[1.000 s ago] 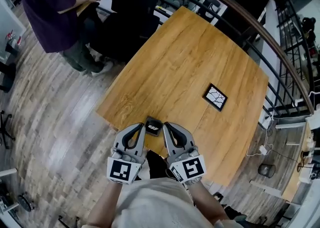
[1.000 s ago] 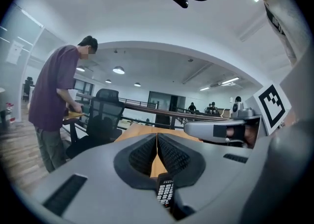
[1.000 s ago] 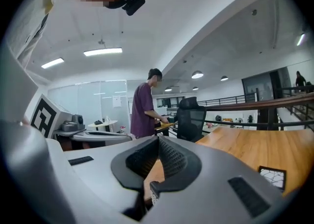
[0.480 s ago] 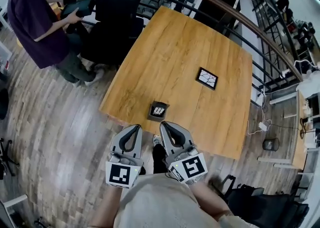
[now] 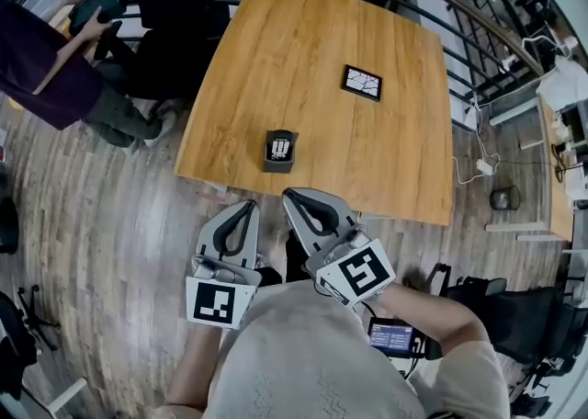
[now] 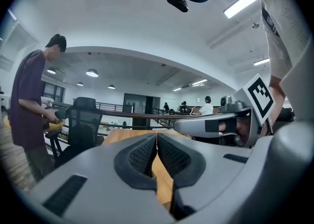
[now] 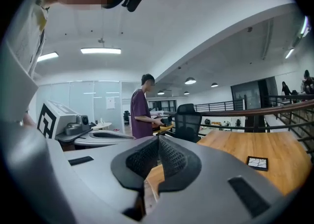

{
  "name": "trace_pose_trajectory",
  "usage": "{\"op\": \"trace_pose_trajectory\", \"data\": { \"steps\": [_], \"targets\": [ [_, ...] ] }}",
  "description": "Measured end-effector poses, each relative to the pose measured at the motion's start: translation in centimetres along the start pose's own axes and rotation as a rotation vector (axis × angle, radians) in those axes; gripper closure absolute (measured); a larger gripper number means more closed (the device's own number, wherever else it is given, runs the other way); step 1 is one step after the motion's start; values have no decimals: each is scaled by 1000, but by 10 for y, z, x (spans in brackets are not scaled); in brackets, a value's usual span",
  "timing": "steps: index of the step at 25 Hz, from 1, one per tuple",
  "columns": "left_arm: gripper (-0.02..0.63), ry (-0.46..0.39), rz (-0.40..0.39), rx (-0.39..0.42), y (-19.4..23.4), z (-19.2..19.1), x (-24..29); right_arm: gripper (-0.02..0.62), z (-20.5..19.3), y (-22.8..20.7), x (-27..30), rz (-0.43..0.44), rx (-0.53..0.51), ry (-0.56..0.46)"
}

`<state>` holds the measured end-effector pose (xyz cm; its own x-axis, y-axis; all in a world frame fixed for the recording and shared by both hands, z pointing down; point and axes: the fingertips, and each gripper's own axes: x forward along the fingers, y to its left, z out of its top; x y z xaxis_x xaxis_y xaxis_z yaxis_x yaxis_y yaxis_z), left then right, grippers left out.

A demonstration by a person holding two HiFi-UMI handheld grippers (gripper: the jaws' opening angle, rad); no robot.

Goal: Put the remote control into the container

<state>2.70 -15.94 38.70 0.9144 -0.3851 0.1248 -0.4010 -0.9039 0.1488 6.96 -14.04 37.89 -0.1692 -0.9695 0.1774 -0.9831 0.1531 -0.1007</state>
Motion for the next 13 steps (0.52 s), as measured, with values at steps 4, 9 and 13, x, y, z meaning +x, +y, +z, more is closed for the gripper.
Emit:
{"op": "trace_pose_trajectory", "data": {
  "steps": [4, 9, 13],
  "targets": [
    [592, 15, -60, 7, -15, -8, 4, 577, -5, -1, -16, -8, 2, 2],
    [592, 34, -109, 8, -31, -26, 13, 577, -7, -5, -25, -29, -26, -31],
    [592, 31, -135, 1, -40, -44, 22, 577, -16, -19, -29, -60, -3, -60]
  ]
}}
